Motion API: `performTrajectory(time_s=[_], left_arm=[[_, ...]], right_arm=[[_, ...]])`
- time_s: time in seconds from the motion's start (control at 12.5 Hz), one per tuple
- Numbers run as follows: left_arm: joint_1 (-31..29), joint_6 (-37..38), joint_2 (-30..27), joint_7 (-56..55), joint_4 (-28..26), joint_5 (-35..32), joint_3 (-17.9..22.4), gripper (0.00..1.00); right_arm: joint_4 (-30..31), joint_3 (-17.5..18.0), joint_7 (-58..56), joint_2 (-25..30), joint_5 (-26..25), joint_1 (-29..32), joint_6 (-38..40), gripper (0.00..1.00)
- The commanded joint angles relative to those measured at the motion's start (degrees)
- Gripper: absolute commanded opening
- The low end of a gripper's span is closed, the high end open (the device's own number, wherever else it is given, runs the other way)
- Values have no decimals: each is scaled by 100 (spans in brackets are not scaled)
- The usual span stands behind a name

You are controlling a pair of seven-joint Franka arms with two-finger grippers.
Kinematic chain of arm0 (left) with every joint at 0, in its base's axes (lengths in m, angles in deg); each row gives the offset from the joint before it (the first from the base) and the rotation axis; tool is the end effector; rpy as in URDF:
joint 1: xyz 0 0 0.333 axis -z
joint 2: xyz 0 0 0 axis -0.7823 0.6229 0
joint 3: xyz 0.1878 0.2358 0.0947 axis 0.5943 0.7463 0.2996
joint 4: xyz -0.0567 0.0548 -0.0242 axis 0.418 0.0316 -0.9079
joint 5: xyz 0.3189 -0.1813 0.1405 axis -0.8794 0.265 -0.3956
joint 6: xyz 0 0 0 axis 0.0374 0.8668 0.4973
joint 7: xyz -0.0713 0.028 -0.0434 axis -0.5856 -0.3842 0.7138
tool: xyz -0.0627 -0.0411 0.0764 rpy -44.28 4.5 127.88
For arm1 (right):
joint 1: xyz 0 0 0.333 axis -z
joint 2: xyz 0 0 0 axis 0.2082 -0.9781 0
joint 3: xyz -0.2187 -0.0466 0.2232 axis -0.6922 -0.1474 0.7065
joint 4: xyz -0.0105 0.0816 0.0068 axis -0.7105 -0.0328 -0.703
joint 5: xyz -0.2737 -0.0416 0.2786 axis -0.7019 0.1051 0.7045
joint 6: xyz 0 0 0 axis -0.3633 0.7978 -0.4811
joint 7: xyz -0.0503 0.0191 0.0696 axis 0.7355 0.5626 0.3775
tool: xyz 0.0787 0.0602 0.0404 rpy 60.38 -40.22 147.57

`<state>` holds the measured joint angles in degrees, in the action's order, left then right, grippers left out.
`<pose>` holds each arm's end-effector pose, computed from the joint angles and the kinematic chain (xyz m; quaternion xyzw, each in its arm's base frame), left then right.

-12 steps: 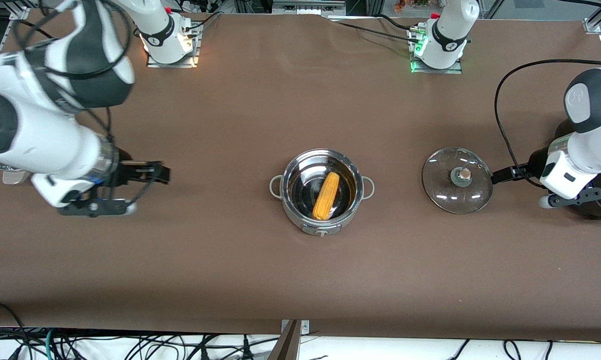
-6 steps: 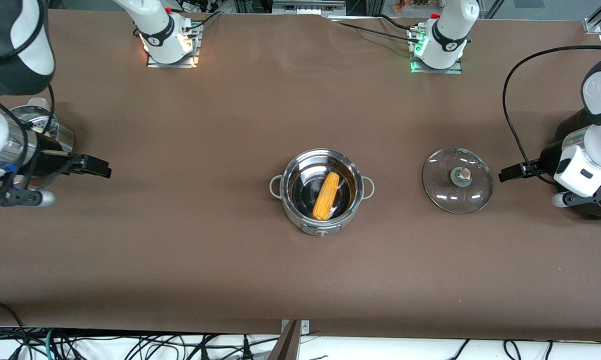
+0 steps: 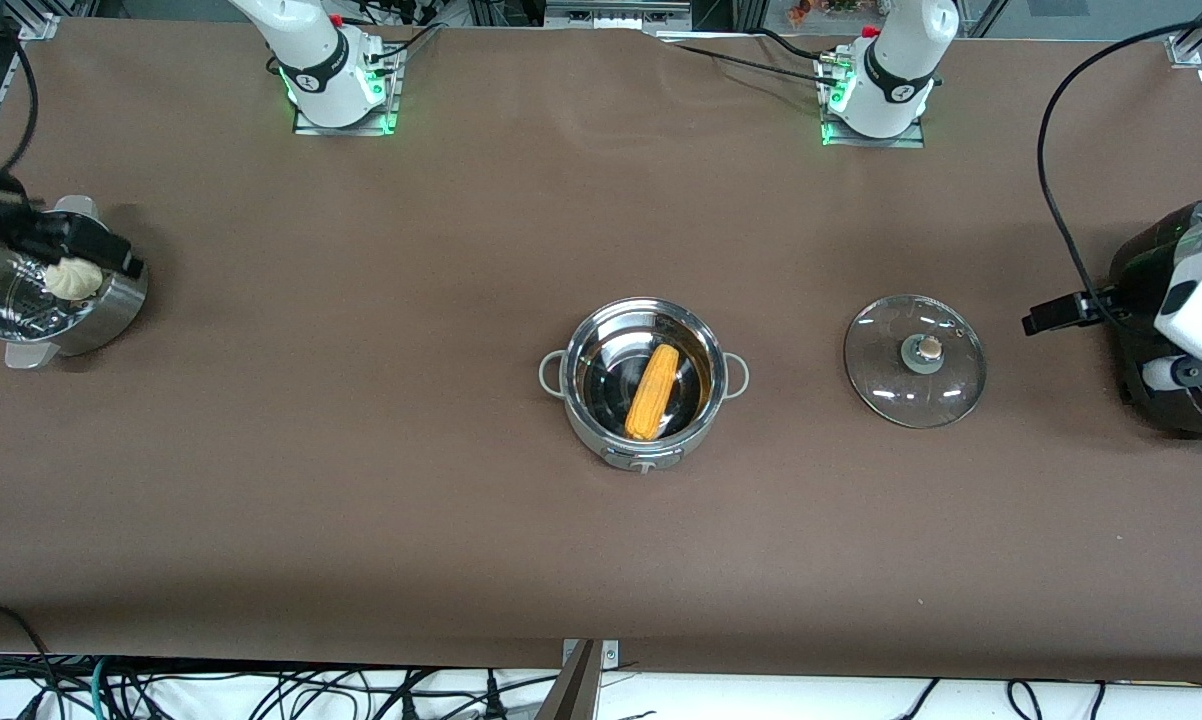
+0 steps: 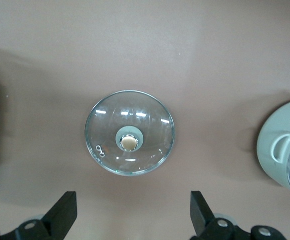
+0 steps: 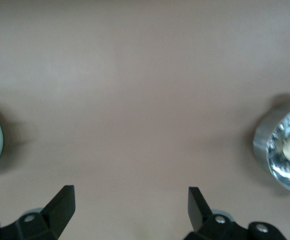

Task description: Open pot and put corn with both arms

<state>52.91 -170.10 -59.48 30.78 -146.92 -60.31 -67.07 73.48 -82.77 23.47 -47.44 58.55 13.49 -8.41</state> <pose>0.6131 0.0221 0.5434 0.9916 0.0980 -0.0768 0.0361 0.5625 -0.0025 0.6138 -0.9956 0.0854 0.0282 0.0272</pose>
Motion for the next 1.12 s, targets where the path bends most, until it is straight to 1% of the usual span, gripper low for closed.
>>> performTrajectory(time_s=[0.0,0.08,0.16,0.32,0.48,0.64,1.04], left_arm=[[23,253,-165,33,177,22,-37,100],[32,280,-201,33,159,13,-55,100],[6,236,-384,33,29,13,-90,100],[-3,201,-788,34,-200,4,-81,100],[110,183,-1114,33,-350,-328,-81,100],[76,236,-1045,51,-193,-321,-72,100],[58,262,-1053,60,-192,-356,-81,100]], right_arm=[[297,241,-114,300,-180,56,-51,100],[314,424,-159,326,-495,64,1,100],[315,478,-159,326,-585,82,2,100],[297,487,-185,204,-586,90,2,100],[280,479,-395,81,-586,56,-7,100],[166,479,-467,-25,-577,47,2,100],[156,470,-467,-78,-586,73,2,100]])
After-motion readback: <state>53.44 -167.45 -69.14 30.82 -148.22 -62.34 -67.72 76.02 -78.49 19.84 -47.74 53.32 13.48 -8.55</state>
